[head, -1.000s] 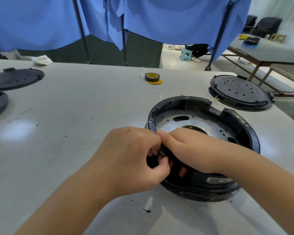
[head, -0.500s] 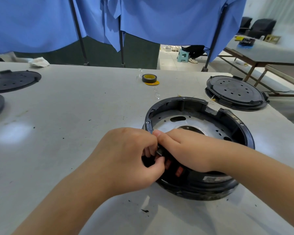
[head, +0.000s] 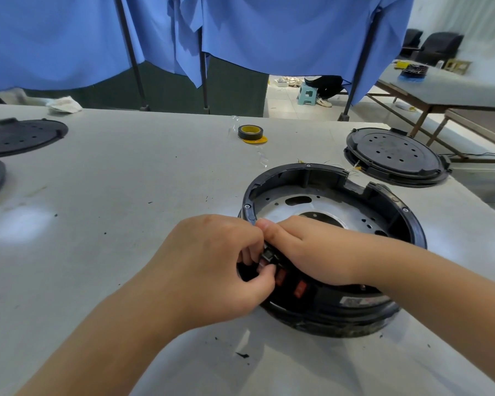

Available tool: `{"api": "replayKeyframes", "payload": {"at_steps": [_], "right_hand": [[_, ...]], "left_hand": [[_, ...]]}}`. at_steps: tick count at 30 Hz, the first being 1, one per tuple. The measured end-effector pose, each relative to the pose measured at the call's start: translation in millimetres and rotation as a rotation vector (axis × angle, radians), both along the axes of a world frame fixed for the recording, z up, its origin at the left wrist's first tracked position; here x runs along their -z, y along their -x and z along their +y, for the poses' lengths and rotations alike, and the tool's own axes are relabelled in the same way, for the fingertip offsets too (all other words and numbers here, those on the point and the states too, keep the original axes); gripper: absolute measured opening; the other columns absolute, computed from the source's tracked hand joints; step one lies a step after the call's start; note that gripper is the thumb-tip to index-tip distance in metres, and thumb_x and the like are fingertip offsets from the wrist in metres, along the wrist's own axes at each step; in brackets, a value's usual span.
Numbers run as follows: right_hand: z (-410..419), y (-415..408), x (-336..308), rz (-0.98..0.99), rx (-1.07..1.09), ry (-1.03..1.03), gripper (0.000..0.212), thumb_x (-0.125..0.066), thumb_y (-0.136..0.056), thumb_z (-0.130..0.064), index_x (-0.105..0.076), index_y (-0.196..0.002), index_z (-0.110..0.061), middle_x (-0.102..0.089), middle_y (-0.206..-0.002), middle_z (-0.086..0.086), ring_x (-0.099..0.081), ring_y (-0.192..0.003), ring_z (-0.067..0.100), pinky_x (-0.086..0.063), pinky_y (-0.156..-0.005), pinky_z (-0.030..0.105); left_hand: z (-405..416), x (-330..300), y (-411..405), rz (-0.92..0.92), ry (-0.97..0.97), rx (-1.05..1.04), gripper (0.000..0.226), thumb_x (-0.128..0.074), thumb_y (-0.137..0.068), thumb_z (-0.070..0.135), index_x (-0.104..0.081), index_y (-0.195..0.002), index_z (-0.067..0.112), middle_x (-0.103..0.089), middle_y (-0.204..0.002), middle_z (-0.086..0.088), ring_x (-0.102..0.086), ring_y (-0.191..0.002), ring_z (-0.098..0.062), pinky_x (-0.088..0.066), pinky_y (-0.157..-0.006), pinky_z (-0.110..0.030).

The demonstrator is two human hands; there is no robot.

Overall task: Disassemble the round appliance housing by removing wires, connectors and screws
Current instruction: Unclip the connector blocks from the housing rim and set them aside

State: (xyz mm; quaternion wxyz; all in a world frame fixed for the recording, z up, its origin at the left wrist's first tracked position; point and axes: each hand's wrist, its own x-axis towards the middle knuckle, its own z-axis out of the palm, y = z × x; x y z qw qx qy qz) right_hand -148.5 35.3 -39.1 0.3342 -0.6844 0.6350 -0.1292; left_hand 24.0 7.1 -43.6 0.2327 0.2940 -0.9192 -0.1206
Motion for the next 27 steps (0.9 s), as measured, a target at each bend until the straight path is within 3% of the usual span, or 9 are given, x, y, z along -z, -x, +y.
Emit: {"api": "replayKeyframes", "payload": {"at_steps": [3,7,11,17,22,27], "right_hand": [[-0.1,-0.2,0.3,-0.002,0.009,0.023,0.06,-0.016,-0.099,-0.054,-0.064,-0.084,-0.022,-0.072,-0.081,0.001,-0.066,-0.075,0.012,-0.047,-0.08,0.027],[0.2,-3.0,0.5,-0.007,0.036,0.056,0.057,-0.02,-0.1,-0.05,-0.063,-0.073,-0.024,-0.068,-0.066,-0.008,-0.064,-0.062,0.01,-0.039,-0.06,0.011],[0.9,-5.4,-0.1,-0.014,0.057,0.075,0.06,-0.025,-0.1,-0.048,-0.057,-0.053,-0.032,-0.056,-0.046,-0.014,-0.052,-0.043,0.004,-0.035,-0.047,0.006],[0.4,-5.2,-0.3,0.049,0.071,0.073,0.059,-0.023,-0.1,-0.049,-0.05,-0.055,-0.023,-0.054,-0.047,-0.005,-0.047,-0.042,0.003,-0.034,-0.047,0.012],[0.3,-3.3,-0.9,0.011,0.035,-0.019,0.065,-0.014,-0.1,-0.053,-0.061,-0.07,-0.021,-0.069,-0.069,0.004,-0.058,-0.056,0.004,-0.041,-0.067,0.025],[-1.1,-0.4,0.5,-0.006,0.026,-0.018,0.064,-0.014,-0.099,-0.055,-0.059,-0.066,-0.024,-0.067,-0.065,-0.001,-0.055,-0.053,0.0,-0.038,-0.064,0.02]], "left_hand": [[-0.1,0.0,0.1,0.003,0.012,0.003,0.028,-0.046,-0.068,0.049,-0.057,-0.063,0.024,-0.059,-0.059,0.012,-0.055,-0.057,-0.007,-0.049,-0.056,-0.031],[-1.9,0.6,0.0,0.007,0.0,0.007,0.029,-0.047,-0.068,0.048,-0.057,-0.062,0.023,-0.059,-0.059,0.011,-0.056,-0.059,-0.01,-0.048,-0.057,-0.031],[-2.3,1.2,1.2,0.012,0.007,0.013,0.028,-0.046,-0.067,0.047,-0.056,-0.061,0.021,-0.056,-0.057,0.01,-0.053,-0.058,-0.011,-0.048,-0.057,-0.032],[1.0,0.7,4.6,0.011,0.04,-0.006,0.022,-0.056,-0.066,0.038,-0.05,-0.057,0.019,-0.052,-0.053,0.007,-0.051,-0.054,-0.014,-0.046,-0.053,-0.034],[2.4,2.5,6.1,0.032,0.064,-0.021,0.021,-0.059,-0.065,0.034,-0.049,-0.055,0.019,-0.053,-0.051,0.005,-0.052,-0.051,-0.017,-0.045,-0.05,-0.035],[1.8,3.1,6.1,0.033,0.078,-0.026,0.02,-0.059,-0.064,0.033,-0.049,-0.054,0.018,-0.052,-0.05,0.004,-0.051,-0.05,-0.017,-0.045,-0.049,-0.035]]}}
